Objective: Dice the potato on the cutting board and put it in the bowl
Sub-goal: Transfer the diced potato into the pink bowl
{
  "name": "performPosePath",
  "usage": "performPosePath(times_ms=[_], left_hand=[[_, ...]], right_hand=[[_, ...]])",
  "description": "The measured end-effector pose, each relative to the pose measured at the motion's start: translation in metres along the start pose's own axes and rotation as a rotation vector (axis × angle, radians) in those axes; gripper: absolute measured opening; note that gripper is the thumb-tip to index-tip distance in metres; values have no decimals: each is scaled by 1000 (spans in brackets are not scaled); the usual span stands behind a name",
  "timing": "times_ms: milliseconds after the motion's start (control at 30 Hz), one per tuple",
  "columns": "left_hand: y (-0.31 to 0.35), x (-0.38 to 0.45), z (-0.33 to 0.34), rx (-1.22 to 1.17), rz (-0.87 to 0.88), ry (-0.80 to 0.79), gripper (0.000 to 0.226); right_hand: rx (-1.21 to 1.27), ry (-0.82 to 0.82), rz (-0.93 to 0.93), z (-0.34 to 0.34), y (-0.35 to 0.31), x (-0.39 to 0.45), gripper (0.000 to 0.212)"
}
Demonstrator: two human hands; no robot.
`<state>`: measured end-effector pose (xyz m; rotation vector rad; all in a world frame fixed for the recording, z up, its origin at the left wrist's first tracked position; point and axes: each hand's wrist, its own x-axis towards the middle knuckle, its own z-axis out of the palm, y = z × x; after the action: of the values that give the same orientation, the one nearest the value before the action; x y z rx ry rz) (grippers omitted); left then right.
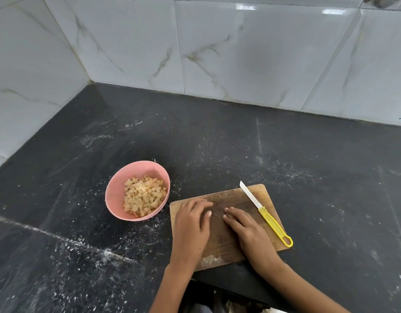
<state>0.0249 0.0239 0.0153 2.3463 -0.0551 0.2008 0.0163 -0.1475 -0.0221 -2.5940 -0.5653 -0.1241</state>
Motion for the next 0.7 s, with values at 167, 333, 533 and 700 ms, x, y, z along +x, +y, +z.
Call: performPosePath(times_ms=[167, 333, 533, 700], left_hand=[[2, -1, 2, 12, 19, -21, 20], [5, -1, 8, 46, 48, -60, 22], [18, 7, 20, 76, 114, -100, 28], [23, 15, 40, 180, 182, -126, 28]], right_hand=[[-173, 11, -4, -18, 11, 9, 26], [-182, 28, 151, -19, 11, 3, 14], [798, 23, 766, -56, 19, 22, 5], [1678, 1, 999, -90, 10, 40, 17]])
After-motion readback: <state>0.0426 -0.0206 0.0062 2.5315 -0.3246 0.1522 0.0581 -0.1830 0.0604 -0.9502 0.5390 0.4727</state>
